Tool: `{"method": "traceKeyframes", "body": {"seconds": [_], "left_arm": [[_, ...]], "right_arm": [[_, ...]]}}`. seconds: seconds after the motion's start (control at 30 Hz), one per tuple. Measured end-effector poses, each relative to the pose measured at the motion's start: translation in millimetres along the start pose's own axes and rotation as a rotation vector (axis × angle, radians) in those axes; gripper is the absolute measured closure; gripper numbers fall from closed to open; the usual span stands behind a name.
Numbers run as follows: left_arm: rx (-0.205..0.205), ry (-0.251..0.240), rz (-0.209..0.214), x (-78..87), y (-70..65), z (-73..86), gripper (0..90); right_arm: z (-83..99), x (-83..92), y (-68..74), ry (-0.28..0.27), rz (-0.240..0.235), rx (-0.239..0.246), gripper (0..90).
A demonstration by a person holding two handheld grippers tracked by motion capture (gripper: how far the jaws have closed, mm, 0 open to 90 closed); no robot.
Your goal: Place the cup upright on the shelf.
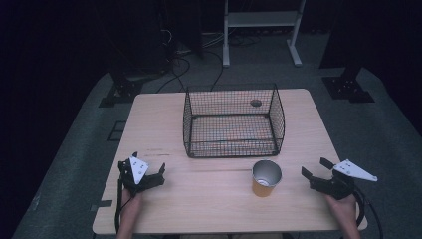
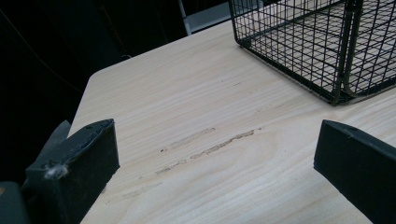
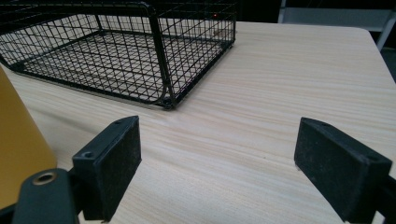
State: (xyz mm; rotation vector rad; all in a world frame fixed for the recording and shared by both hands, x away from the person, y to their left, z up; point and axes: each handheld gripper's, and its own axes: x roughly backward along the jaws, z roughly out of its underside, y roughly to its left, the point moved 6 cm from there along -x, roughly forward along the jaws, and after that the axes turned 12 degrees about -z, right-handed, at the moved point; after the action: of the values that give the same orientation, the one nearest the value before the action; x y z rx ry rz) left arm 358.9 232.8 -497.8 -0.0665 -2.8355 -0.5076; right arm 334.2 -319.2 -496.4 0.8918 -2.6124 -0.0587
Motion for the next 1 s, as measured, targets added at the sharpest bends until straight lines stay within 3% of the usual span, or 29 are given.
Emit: {"method": "traceKeyframes", "body": {"seconds": [0.2, 0.43, 0.6, 0.8, 1.0], "left_arm": [[-0.009, -0.005, 0.002, 0.7, -0.8, -0.1, 0.0], [-0.015, -0.01, 0.002, 1.7, -1.7, -0.1, 0.0], [-0.011, -0.007, -0.002, 1.4, -1.2, 0.0, 0.0], [-0.016, -0.005, -0.003, 1.3, -1.3, 0.1, 0.0], [-0.018, -0.007, -0.006, 1.5, -1.9, 0.0, 0.0]], "right_arm": [[-0.9, -1.6, 4.0, 0.005, -0.013, 0.008, 14.0], [-16.7, -1.1, 20.2, -0.019, -0.054, 0.034, 14.0], [-18.9, -1.7, 25.8, -0.003, -0.074, 0.054, 14.0], [-18.9, 0.0, 38.3, 0.017, -0.13, 0.067, 14.0], [-15.4, 6.6, 58.2, 0.064, -0.16, 0.145, 14.0]]}}
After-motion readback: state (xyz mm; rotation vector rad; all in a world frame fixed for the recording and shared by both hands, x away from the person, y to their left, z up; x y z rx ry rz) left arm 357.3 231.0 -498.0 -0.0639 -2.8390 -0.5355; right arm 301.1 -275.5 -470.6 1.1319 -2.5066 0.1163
